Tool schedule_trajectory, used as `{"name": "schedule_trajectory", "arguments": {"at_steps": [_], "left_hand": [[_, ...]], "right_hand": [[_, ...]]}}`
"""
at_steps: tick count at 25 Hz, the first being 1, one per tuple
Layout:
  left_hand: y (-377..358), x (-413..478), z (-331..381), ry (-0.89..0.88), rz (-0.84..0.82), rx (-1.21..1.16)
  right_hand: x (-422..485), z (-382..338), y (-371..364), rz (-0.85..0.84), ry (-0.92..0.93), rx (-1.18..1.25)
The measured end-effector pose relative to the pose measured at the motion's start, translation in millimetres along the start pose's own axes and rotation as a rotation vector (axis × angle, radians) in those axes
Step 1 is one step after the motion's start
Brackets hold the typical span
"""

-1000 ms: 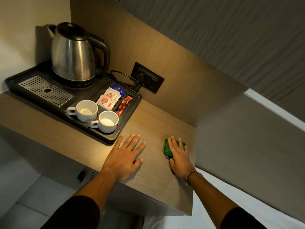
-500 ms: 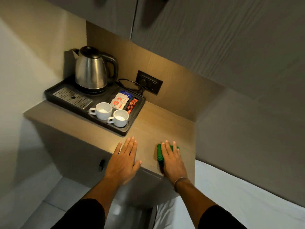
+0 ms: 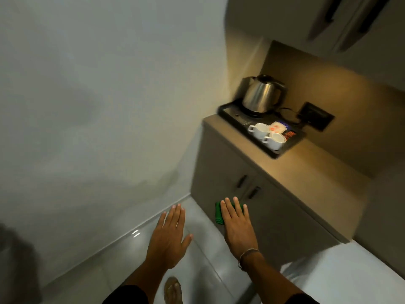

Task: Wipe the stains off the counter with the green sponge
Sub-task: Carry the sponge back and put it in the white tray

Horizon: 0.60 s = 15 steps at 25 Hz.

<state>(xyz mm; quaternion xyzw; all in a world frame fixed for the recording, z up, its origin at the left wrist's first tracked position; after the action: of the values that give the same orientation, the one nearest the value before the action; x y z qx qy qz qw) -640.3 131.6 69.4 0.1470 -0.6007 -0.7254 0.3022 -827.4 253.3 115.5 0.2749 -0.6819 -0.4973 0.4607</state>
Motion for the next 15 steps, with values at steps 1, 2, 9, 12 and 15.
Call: {"name": "schedule_trajectory", "arguments": {"at_steps": [1,2,9,12,15], "left_hand": [[7,-25,-21,0.048,0.006,0.009],[17,-55,-46,0.106,0.012,0.019],[86,-243,-210,0.521,0.071,0.117],[117,-311,-276,0.64,0.095,0.156],[138,-366,-339,0.716,0.092,0.205]], "right_hand": [[-5,-27,-6,0.001,0.045,0.029],[-11,-62,-12,-0.014,0.101,0.064],[-52,-313,-32,-0.079,0.432,0.246],[-68,-423,-35,-0.115,0.574,0.293],[-81,-519,-42,-0.161,0.629,0.348]]}}
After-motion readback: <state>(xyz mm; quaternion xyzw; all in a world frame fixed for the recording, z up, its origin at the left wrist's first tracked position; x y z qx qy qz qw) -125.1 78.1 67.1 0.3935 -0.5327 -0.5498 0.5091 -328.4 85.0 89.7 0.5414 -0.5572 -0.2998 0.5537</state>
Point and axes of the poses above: each hand's wrist, its own x-axis towards the middle knuckle, its own y-axis out of the back of the hand, z = x × y, the point moved 4 cm from there along x, towards the middle knuckle, and after that the axes turned 13 degrees about z, right-handed, at the moved point
